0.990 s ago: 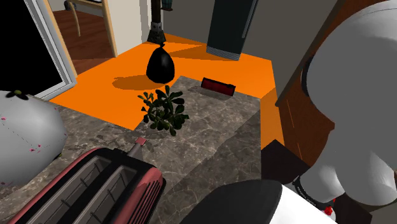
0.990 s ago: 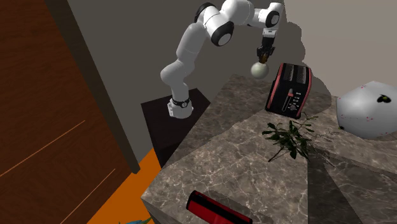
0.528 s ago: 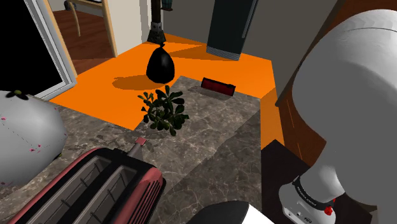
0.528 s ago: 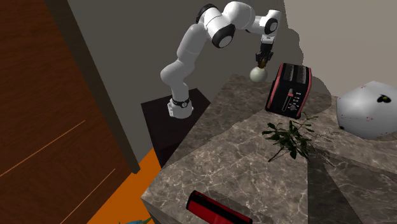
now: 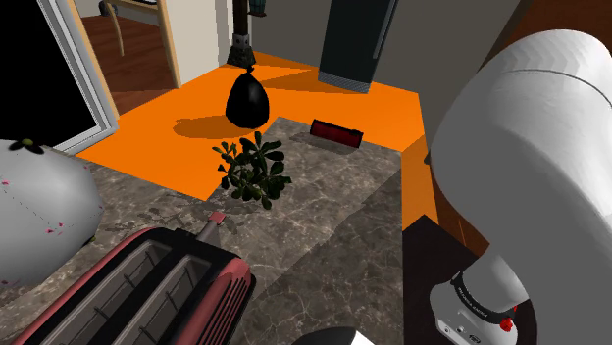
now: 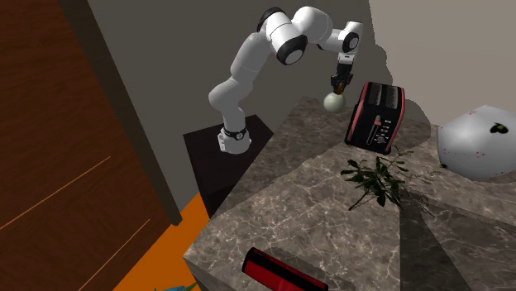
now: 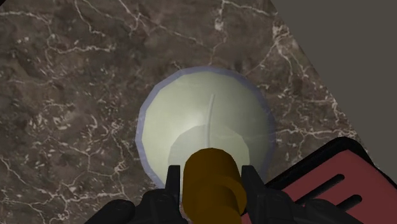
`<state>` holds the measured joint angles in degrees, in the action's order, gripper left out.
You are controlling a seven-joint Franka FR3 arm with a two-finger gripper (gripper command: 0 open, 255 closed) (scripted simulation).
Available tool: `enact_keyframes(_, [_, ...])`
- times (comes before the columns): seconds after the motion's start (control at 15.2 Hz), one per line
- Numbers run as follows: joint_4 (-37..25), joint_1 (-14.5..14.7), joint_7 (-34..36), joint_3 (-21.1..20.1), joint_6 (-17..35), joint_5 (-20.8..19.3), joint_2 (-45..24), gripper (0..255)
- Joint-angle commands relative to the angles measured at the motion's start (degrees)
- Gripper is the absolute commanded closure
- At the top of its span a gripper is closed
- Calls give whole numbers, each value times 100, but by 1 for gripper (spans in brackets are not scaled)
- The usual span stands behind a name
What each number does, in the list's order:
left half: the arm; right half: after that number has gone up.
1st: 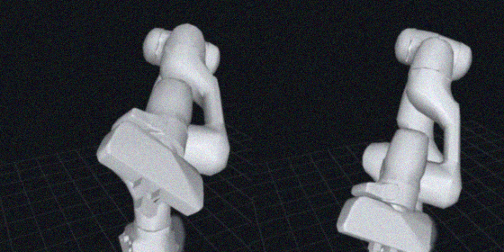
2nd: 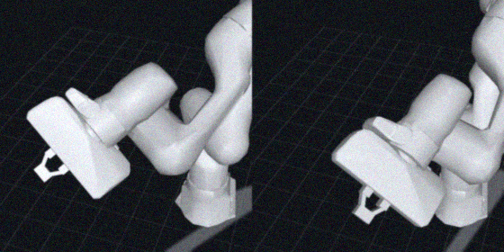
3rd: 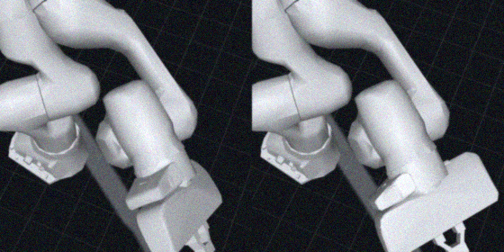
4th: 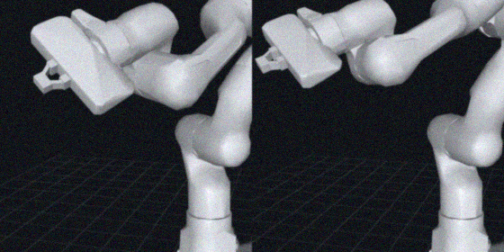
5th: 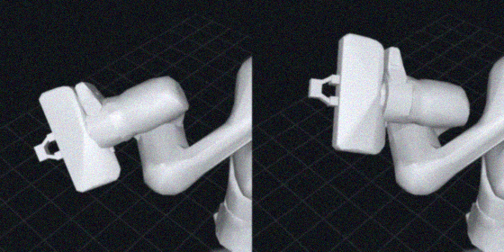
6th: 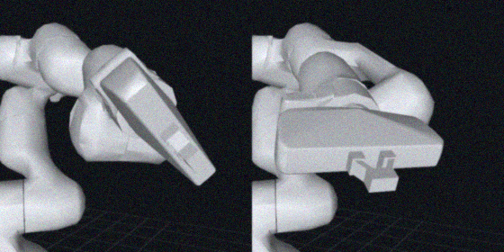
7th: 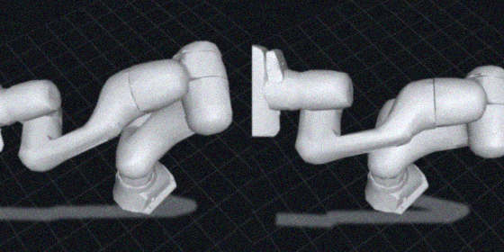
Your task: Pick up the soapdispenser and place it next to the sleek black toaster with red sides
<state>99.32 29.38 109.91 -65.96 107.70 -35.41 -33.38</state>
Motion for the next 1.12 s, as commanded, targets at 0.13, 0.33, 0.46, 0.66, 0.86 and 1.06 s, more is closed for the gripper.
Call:
enact_keyframes(0.13, [-2, 8, 3, 9, 9, -10, -9, 255])
enact_keyframes(0.33, [-2, 7, 2, 8, 9, -9, -8, 0])
enact_keyframes(0.46, [-2, 7, 2, 8, 9, -9, -8, 0])
enact_keyframes(0.66, [-2, 7, 2, 8, 9, -9, -8, 0])
enact_keyframes(0.86, [-371, -2, -136, -164, -437, 208, 168, 0])
enact_keyframes(1.06, [-483, 7, -170, -199, -561, 256, 206, 0])
